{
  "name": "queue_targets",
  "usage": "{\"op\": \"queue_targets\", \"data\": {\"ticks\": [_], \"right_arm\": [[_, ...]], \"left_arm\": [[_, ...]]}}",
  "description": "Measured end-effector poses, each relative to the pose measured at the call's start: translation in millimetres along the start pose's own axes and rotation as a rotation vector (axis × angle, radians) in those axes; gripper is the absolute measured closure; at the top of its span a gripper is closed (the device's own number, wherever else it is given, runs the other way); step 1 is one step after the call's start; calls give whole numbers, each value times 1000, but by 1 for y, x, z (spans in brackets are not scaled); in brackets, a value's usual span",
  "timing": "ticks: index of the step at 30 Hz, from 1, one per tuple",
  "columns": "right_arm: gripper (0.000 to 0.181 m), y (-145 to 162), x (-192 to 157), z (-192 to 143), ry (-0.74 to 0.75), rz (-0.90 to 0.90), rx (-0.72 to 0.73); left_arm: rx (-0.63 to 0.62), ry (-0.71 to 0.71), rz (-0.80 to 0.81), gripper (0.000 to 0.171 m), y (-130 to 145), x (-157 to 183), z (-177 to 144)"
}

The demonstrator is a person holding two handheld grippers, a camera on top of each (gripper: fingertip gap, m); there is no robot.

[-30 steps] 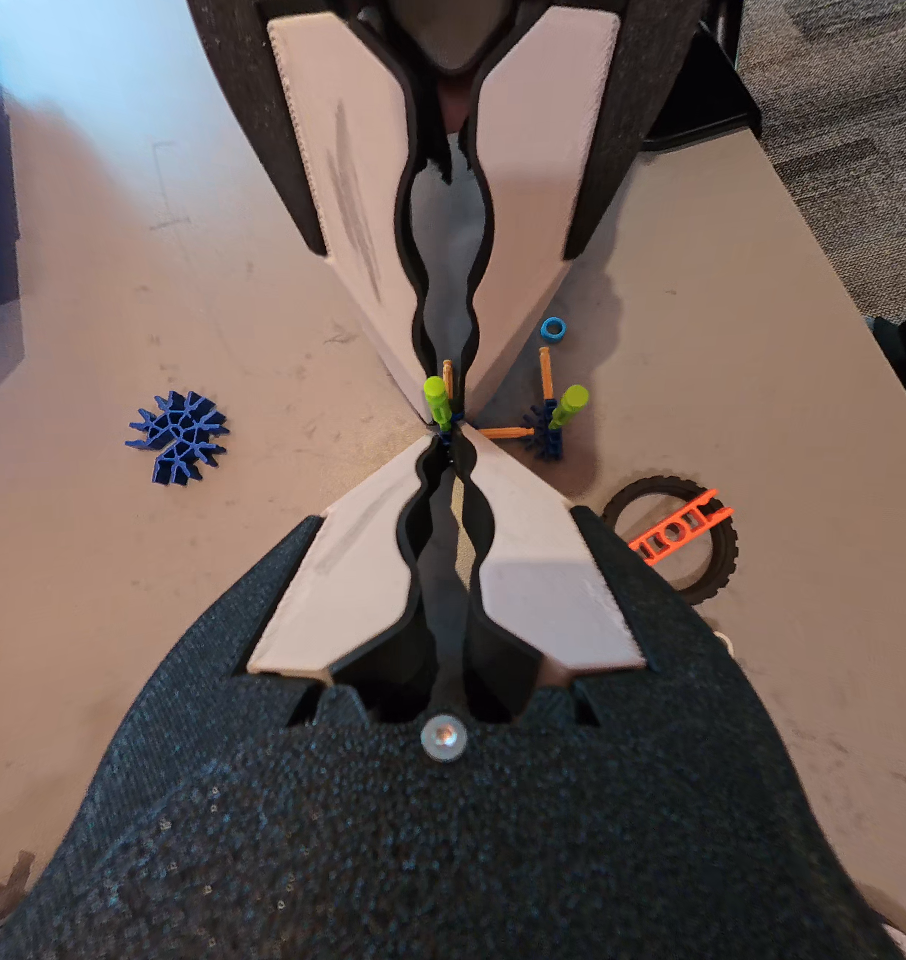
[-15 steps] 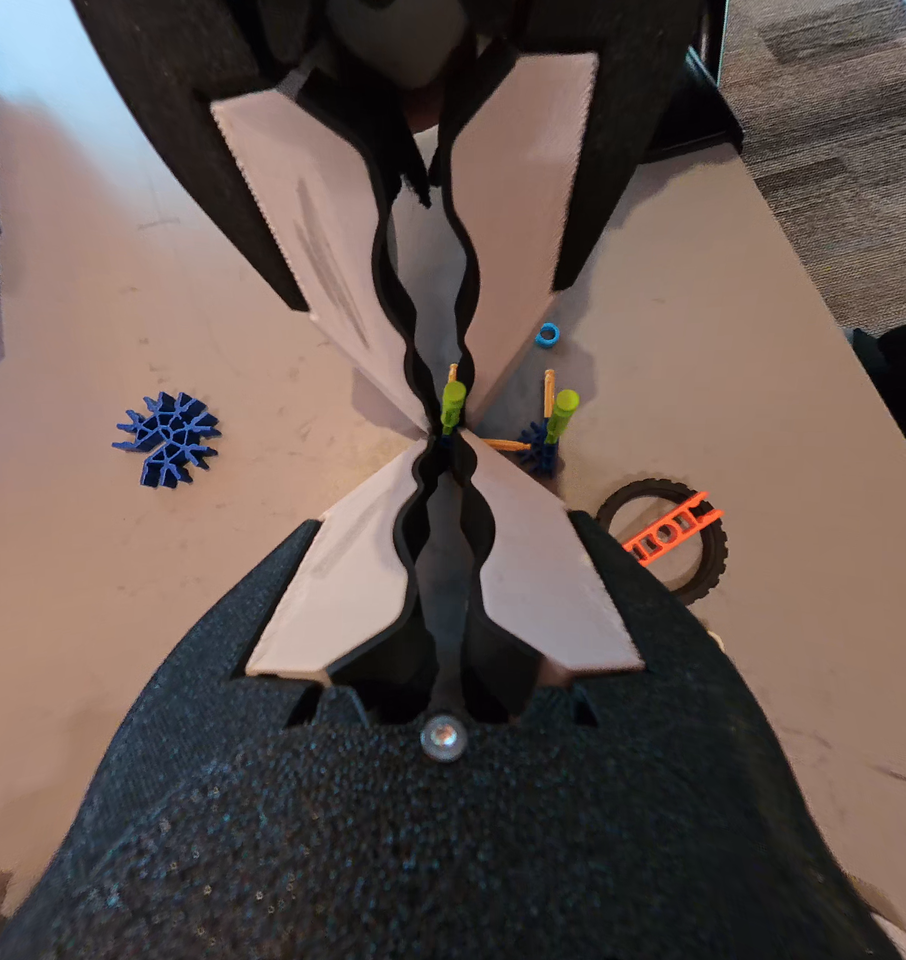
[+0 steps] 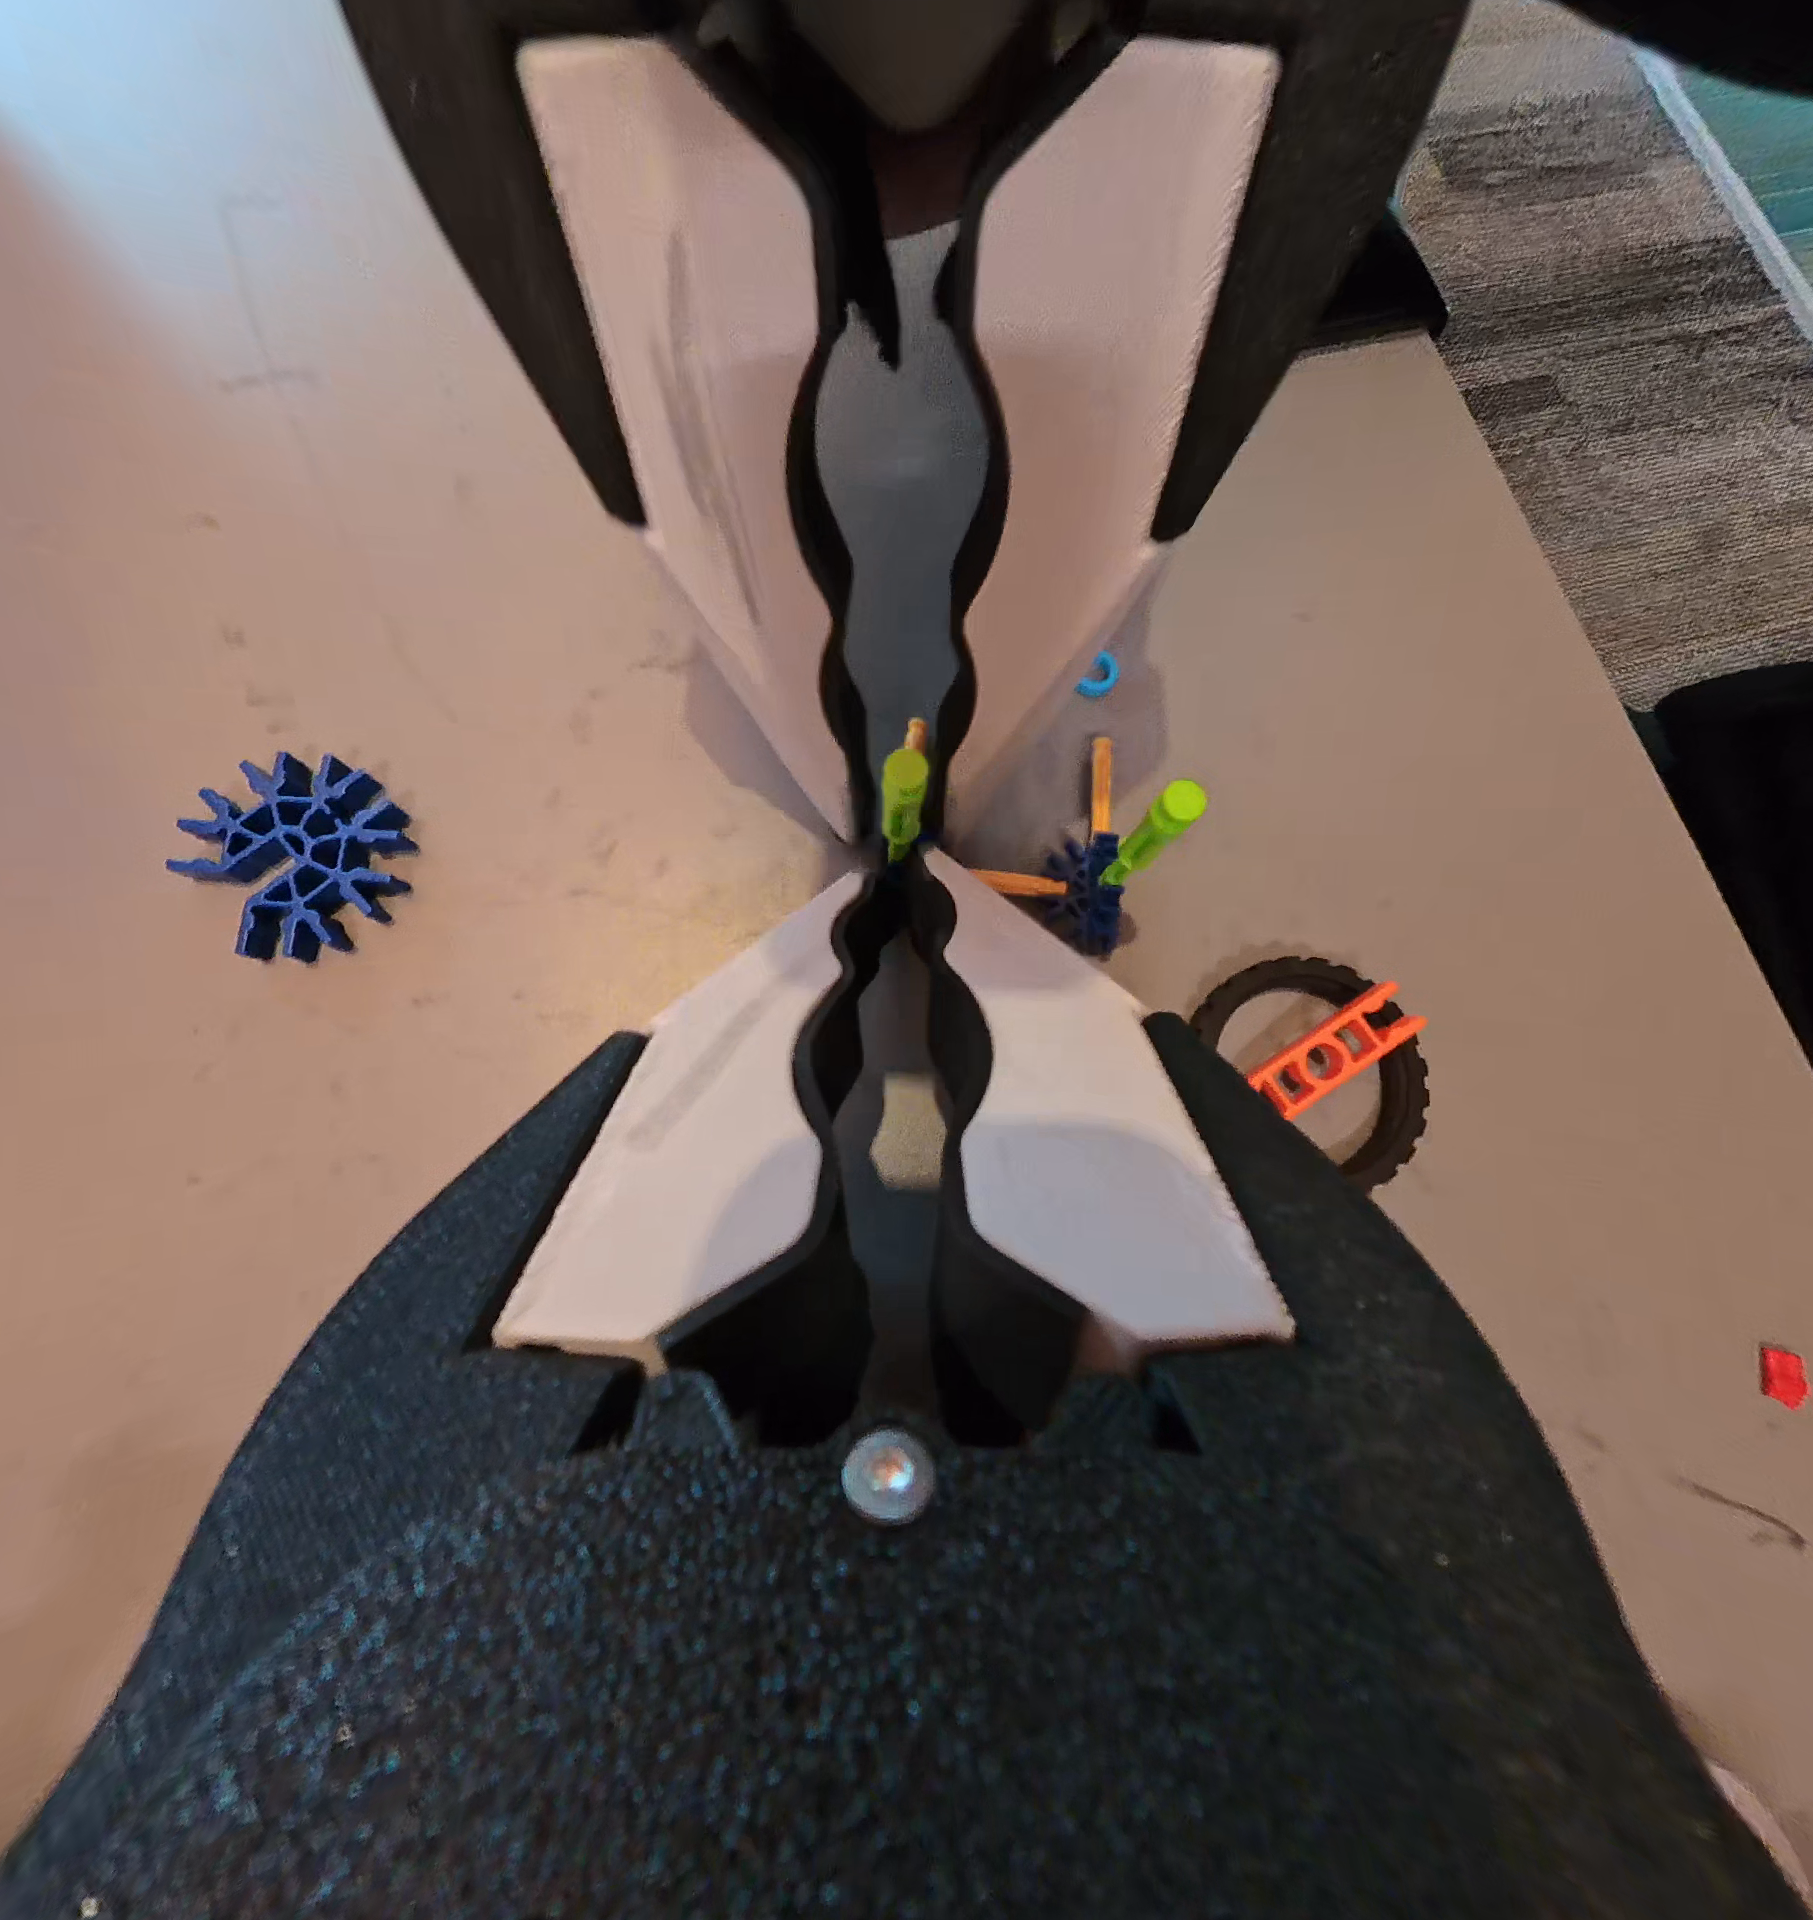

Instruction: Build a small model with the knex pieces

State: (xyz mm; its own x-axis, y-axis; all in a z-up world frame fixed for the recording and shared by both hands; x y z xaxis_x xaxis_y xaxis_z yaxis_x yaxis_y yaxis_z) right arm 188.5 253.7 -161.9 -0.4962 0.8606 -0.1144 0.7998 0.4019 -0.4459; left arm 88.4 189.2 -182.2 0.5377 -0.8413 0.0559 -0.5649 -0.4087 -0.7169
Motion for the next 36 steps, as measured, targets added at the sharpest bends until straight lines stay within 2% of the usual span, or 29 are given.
{"op": "queue_targets", "data": {"ticks": [4, 8, 21, 32, 36], "right_arm": [[161, 12, -5, -3, 90, 57, 57], [165, 23, -11, -6, 152, 67, 71], [178, 40, -16, -5, 186, 93, 170], [179, 40, -19, -4, 222, 87, 191], [178, 42, -20, -3, 235, 116, 231]], "left_arm": [[3, -32, 34, 168, -5, 3, 4], [3, -32, 41, 168, -6, 3, 5], [-18, -62, 78, 169, -9, 4, 5], [-24, -77, 105, 170, -10, 5, 5], [-23, -122, 203, 170, -10, 10, 5]]}}
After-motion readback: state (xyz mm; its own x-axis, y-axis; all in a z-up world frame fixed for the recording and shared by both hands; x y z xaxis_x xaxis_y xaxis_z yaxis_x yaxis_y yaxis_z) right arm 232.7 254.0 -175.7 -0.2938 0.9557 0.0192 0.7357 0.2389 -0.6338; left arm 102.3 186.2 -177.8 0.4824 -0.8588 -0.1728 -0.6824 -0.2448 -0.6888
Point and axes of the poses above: each gripper's, where its closed fingertips meet, z out along the fingers, y out of its underside, x = y × z across the jaws, the point moved 10 cm from there along -z, back along the fingers, and after that the axes turned 2 degrees about -y, right-handed, at the moved point
